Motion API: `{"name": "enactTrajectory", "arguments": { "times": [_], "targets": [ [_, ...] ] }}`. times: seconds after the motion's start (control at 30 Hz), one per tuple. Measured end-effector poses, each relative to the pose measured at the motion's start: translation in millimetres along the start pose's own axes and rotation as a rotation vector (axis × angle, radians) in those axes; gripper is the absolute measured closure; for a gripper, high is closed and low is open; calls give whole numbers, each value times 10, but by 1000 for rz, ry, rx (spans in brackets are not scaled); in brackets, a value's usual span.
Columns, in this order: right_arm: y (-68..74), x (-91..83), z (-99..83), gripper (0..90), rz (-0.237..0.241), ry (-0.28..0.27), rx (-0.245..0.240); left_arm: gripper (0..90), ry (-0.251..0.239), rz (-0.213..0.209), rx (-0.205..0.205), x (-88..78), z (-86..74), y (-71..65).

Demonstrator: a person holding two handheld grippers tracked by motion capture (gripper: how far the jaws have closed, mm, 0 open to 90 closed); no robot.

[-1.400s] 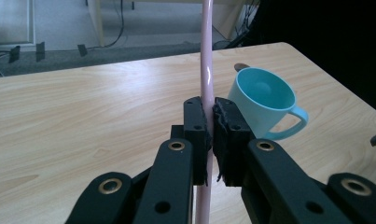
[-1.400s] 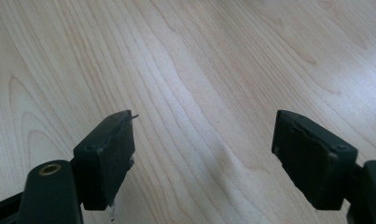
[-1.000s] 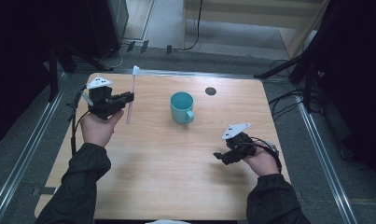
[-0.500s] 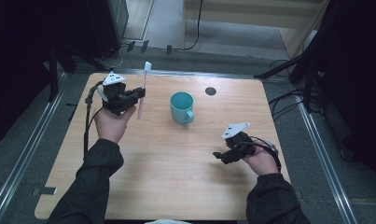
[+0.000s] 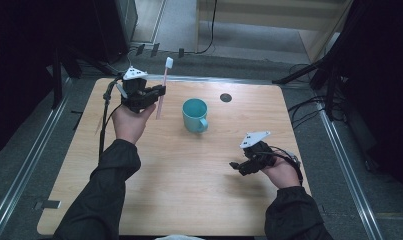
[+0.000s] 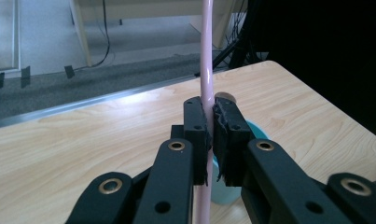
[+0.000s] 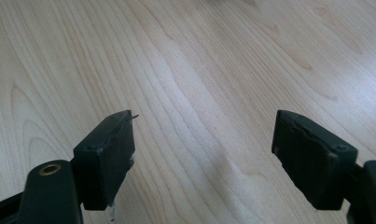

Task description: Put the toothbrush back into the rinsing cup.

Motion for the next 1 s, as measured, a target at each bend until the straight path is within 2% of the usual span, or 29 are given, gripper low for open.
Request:
{"name": "enactTrajectory", "arguments": {
  "times": [0.17,0.4,0.53,0.67,1.0],
  "targets": [
    [22,5,-2,211,7,5,-11,841,0,-12,4,88,59,-61],
    [26,-16,-12,212,4,-1,-3,841,0,-24,3,211,96,-126],
    [34,-29,-19,211,3,-5,2,841,-9,-46,3,292,132,-220],
    [36,-39,-38,211,2,-3,3,841,5,-62,18,402,164,-308],
    [34,-87,-103,211,-12,-1,18,841,16,-71,5,622,165,-350]
  ]
}}
Point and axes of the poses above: each handheld gripper's, and its own axes: x roughly forward along the jaws, z roughly out of its top, y roughly to its left, the point moved 8 cm from there along x, roughly forward along the jaws, and after that the axes turned 1 degree about -y, right-handed, at the moved point
